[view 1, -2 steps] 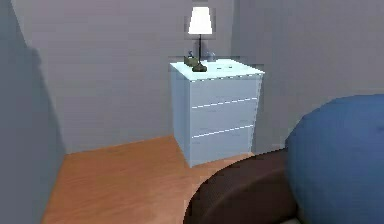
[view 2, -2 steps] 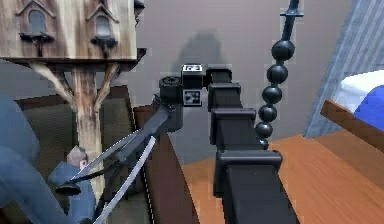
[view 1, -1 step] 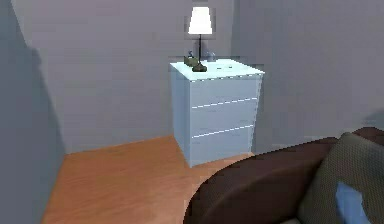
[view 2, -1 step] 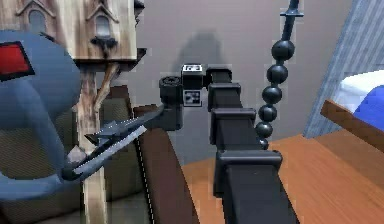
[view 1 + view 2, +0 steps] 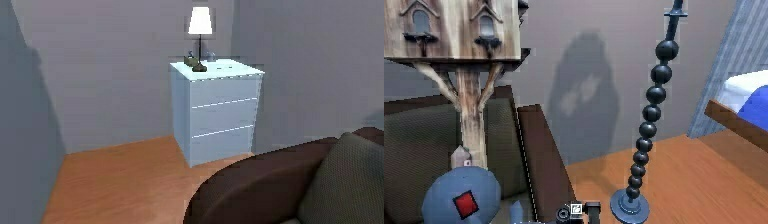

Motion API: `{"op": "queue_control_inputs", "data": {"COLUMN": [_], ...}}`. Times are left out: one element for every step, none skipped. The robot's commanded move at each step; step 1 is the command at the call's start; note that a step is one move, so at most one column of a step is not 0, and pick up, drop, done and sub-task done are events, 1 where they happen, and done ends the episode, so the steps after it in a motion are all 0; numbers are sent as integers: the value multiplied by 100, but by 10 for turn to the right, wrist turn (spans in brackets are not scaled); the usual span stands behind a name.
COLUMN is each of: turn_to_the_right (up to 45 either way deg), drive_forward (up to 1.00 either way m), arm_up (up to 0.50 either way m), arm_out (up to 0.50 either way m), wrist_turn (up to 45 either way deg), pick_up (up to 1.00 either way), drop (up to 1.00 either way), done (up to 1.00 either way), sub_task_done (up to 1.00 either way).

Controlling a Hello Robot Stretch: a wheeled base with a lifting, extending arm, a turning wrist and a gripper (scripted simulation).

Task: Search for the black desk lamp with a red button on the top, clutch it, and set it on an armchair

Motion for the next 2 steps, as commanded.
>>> {"op": "queue_control_inputs", "data": {"turn_to_the_right": [0,0], "drive_forward": [0,0], "arm_up": [-32,0], "arm_out": [0,0], "wrist_turn": [0,0], "pick_up": [0,0], "drop": [0,100], "done": [0,0], "sub_task_done": [0,0]}}
